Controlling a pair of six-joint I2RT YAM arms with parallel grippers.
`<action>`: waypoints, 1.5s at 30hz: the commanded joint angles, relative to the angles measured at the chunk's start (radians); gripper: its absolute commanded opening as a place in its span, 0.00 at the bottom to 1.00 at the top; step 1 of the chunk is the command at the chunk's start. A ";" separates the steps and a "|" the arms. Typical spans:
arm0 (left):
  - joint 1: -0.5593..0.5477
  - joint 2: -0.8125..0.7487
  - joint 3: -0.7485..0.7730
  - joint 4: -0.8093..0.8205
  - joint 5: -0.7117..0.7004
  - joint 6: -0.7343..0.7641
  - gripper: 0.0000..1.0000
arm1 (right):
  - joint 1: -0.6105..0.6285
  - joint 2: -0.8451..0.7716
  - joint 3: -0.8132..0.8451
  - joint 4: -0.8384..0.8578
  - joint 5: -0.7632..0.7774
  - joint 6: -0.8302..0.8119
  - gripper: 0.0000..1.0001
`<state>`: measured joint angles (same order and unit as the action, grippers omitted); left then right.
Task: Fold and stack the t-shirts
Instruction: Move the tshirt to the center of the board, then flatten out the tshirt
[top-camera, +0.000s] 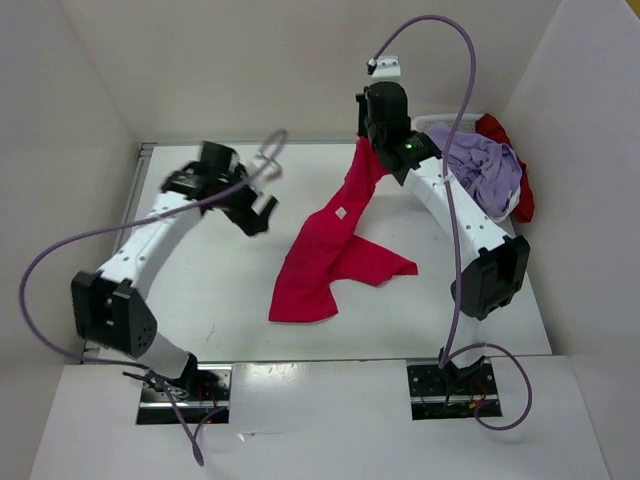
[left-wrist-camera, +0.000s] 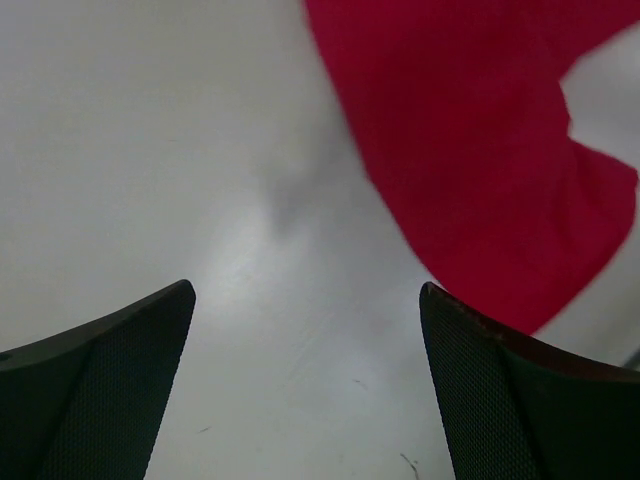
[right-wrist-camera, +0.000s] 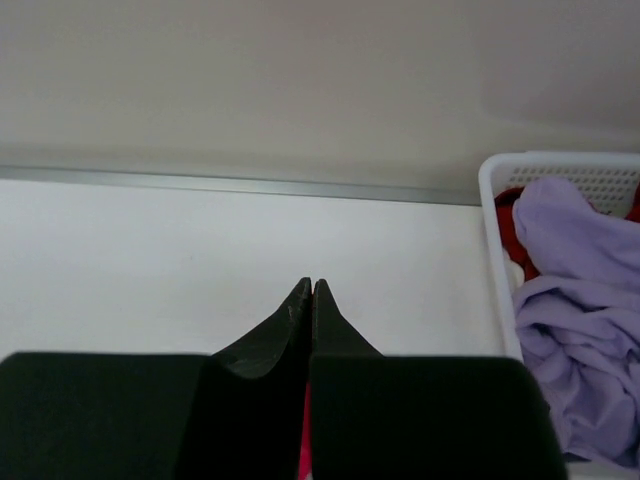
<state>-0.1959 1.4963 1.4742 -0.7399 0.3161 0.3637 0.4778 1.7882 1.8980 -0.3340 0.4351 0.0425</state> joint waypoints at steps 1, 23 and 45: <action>-0.155 0.126 -0.129 -0.053 -0.018 0.072 0.99 | 0.010 -0.085 -0.031 0.038 -0.033 0.051 0.00; -0.369 0.461 -0.250 -0.001 0.086 0.012 0.00 | 0.010 -0.266 -0.218 0.024 0.044 0.062 0.00; 0.044 0.062 0.771 -0.084 -0.492 0.103 0.00 | 0.242 -0.702 -0.410 -0.037 -0.091 0.103 0.00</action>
<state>-0.1581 1.4857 2.1380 -0.7803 -0.1089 0.4500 0.6994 1.1622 1.4963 -0.3992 0.4690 0.1081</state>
